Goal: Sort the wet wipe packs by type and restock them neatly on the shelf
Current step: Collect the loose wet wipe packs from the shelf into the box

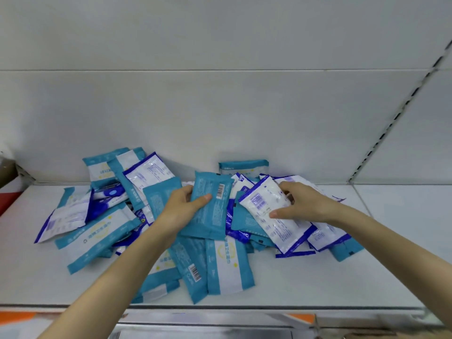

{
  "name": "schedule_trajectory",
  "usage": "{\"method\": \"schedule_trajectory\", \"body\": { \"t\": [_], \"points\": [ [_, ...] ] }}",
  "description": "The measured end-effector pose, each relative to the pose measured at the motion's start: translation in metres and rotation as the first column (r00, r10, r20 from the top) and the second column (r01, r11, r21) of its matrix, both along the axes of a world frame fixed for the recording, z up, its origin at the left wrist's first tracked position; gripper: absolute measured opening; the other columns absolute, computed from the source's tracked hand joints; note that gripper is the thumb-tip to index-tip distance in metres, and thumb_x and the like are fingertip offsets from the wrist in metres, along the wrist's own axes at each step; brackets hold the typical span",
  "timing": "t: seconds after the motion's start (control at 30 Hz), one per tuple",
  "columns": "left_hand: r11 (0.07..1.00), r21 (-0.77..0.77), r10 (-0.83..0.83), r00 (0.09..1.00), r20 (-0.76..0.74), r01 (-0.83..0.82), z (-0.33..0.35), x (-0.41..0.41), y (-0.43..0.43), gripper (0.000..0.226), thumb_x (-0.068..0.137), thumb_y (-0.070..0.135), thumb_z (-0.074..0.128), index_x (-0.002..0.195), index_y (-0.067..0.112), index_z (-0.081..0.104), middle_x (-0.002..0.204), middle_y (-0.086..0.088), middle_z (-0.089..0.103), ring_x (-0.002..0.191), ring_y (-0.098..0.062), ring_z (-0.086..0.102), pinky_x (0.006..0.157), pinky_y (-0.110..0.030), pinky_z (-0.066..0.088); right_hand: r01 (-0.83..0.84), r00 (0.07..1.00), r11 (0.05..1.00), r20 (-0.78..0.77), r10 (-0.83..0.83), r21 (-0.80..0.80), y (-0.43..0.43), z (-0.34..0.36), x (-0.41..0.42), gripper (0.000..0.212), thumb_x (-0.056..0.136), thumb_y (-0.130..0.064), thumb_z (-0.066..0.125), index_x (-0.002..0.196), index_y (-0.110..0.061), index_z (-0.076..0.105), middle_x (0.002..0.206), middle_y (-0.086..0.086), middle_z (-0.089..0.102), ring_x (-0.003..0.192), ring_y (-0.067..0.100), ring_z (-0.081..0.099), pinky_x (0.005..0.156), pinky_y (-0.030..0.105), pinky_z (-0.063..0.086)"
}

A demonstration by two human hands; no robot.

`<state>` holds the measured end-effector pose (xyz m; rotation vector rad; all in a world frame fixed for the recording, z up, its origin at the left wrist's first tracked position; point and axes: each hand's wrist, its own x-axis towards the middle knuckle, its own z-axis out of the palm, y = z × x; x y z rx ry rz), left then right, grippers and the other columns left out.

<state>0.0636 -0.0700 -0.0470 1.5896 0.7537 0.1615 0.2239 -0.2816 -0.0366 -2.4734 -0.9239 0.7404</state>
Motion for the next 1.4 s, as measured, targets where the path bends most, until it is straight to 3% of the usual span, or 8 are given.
{"method": "schedule_trajectory", "body": {
  "t": [0.1, 0.37, 0.53, 0.73, 0.87, 1.03, 1.2, 1.4],
  "points": [
    [1.000, 0.013, 0.023, 0.999, -0.024, -0.023, -0.003, 0.003, -0.005, 0.019, 0.091, 0.025, 0.062, 0.109, 0.019, 0.059, 0.099, 0.000, 0.070, 0.085, -0.013, 0.068, 0.070, -0.026, 0.054, 0.011, 1.000, 1.000, 0.019, -0.011, -0.016, 0.001, -0.001, -0.009, 0.040, 0.075, -0.043, 0.077, 0.083, -0.025, 0.042, 0.082, -0.009, 0.047, 0.070, 0.005, 0.043, 0.057, 0.019, 0.031],
    [0.993, 0.110, -0.040, 0.998, -0.051, 0.045, 0.007, 0.017, -0.024, 0.020, 0.092, 0.022, 0.061, 0.110, 0.013, 0.057, 0.104, -0.006, 0.068, 0.086, -0.017, 0.066, 0.073, -0.032, 0.055, 0.381, 0.872, 0.897, -0.409, -0.269, 0.222, -0.043, -0.004, -0.052, 0.021, 0.082, -0.024, 0.074, 0.097, -0.028, 0.062, 0.097, -0.012, 0.070, 0.084, 0.004, 0.066, 0.065, 0.020, 0.053],
    [0.841, 0.476, -0.172, 0.962, -0.213, 0.256, 0.007, 0.036, -0.041, 0.045, 0.079, 0.024, 0.074, 0.116, 0.014, 0.051, 0.112, -0.006, 0.063, 0.104, -0.026, 0.060, 0.087, -0.036, 0.049, 0.686, 0.675, 0.670, -0.594, -0.439, 0.284, -0.082, -0.008, -0.086, 0.029, 0.087, -0.019, 0.067, 0.115, -0.018, 0.060, 0.105, 0.003, 0.072, 0.094, 0.023, 0.069, 0.076, 0.040, 0.056],
    [0.829, 0.484, -0.206, 0.958, -0.199, 0.279, 0.015, 0.031, -0.054, 0.049, 0.079, 0.016, 0.075, 0.119, 0.007, 0.050, 0.117, -0.014, 0.061, 0.107, -0.031, 0.059, 0.085, -0.035, 0.046, 0.901, 0.390, 0.348, -0.835, -0.388, 0.259, -0.141, -0.018, -0.162, 0.025, 0.089, -0.001, 0.057, 0.112, -0.005, 0.063, 0.110, 0.015, 0.071, 0.102, 0.032, 0.067, 0.093, 0.051, 0.049],
    [0.770, 0.611, -0.264, 0.964, 0.042, 0.185, 0.031, -0.012, -0.088, 0.026, 0.087, 0.013, 0.066, 0.112, 0.006, 0.064, 0.111, -0.016, 0.067, 0.104, -0.031, 0.062, 0.085, -0.036, 0.046, 0.947, 0.312, 0.211, -0.847, -0.431, 0.241, -0.181, -0.027, -0.213, 0.024, 0.087, 0.000, 0.059, 0.110, -0.001, 0.064, 0.108, 0.017, 0.071, 0.091, 0.029, 0.069, 0.069, 0.035, 0.057],
    [0.872, 0.125, -0.490, 0.849, 0.197, 0.473, 0.026, -0.059, -0.206, 0.022, 0.092, 0.010, 0.059, 0.110, 0.021, 0.057, 0.110, -0.006, 0.067, 0.097, -0.022, 0.065, 0.086, -0.041, 0.054, 0.973, 0.201, -0.003, -0.846, -0.494, 0.233, -0.249, -0.039, -0.259, 0.023, 0.084, -0.004, 0.065, 0.107, -0.004, 0.065, 0.104, 0.014, 0.072, 0.093, 0.031, 0.068, 0.078, 0.039, 0.054],
    [0.729, -0.392, -0.589, 0.806, 0.059, 0.561, -0.032, -0.076, -0.339, 0.017, 0.094, 0.001, 0.050, 0.101, 0.010, 0.062, 0.090, -0.008, 0.072, 0.063, -0.012, 0.070, 0.054, -0.024, 0.056, 0.972, 0.070, -0.168, -0.889, -0.452, 0.162, -0.338, -0.068, -0.269, 0.025, 0.090, -0.010, 0.059, 0.114, -0.005, 0.063, 0.111, 0.014, 0.070, 0.101, 0.031, 0.066, 0.084, 0.042, 0.053],
    [0.728, -0.574, -0.556, 0.812, -0.175, 0.375, -0.141, -0.050, -0.473, 0.017, 0.093, 0.000, 0.047, 0.098, 0.004, 0.062, 0.077, -0.009, 0.072, 0.060, -0.018, 0.070, 0.056, -0.030, 0.058, 0.996, -0.046, -0.090, -0.867, -0.497, -0.001, -0.475, -0.154, -0.237, 0.029, 0.090, -0.005, 0.055, 0.117, 0.002, 0.061, 0.110, 0.017, 0.070, 0.106, 0.035, 0.065, 0.088, 0.044, 0.052]
  ]
}}
